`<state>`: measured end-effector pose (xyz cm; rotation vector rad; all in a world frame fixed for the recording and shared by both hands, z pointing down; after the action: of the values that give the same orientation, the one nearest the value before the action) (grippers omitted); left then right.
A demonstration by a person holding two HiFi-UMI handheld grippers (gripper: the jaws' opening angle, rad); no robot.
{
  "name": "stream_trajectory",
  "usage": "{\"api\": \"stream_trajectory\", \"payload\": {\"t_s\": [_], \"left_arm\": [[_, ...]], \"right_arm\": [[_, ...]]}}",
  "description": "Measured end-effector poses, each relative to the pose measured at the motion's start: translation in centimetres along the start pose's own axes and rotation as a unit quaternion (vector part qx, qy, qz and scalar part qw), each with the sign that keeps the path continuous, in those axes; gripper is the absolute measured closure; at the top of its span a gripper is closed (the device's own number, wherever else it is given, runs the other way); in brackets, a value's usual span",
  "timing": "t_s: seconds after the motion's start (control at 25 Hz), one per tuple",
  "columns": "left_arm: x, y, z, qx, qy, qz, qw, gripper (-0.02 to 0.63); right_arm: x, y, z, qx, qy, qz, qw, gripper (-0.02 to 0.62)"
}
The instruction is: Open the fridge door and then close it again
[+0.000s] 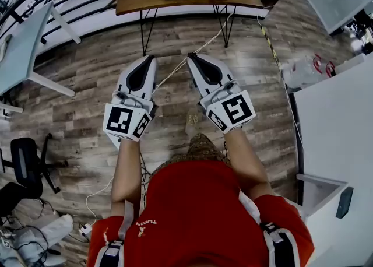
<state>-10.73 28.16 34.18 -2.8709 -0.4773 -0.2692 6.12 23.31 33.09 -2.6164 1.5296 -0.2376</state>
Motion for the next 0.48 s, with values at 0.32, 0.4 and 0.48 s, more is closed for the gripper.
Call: {"api": "stream_trajectory", "payload": {"t_s": [0.32,0.4,0.48], "left_arm": [[-5.8,8.4,-2.6,-0.012,0.016,0.005,0.9998,0.595],[-7.4,11.6,-3.3,-0.014,0.018,0.005,0.9997,0.595],[-8.7,15.0,-4.1,-0.016,0.019,0.005,0.9997,0.595]], "right_arm": [[8.1,7.6,-0.5,0.009,-0.003,0.01,1.0,0.569],[11.0,9.6,-0.5,0.011,-0.003,0.01,1.0,0.569],[13.9,11.4,-0.4,0.012,-0.003,0.012,1.0,0.569]]}}
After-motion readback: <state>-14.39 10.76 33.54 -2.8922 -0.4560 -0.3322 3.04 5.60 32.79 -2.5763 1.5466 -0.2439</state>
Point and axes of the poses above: the fingertips, and each gripper's own axes: y forward along the fingers, x to its right, z out of its top, the point moved 7 cm from there along -y, backward along the fingers, and after that the axes turned 12 degrees about y, right-handed, at the moved point
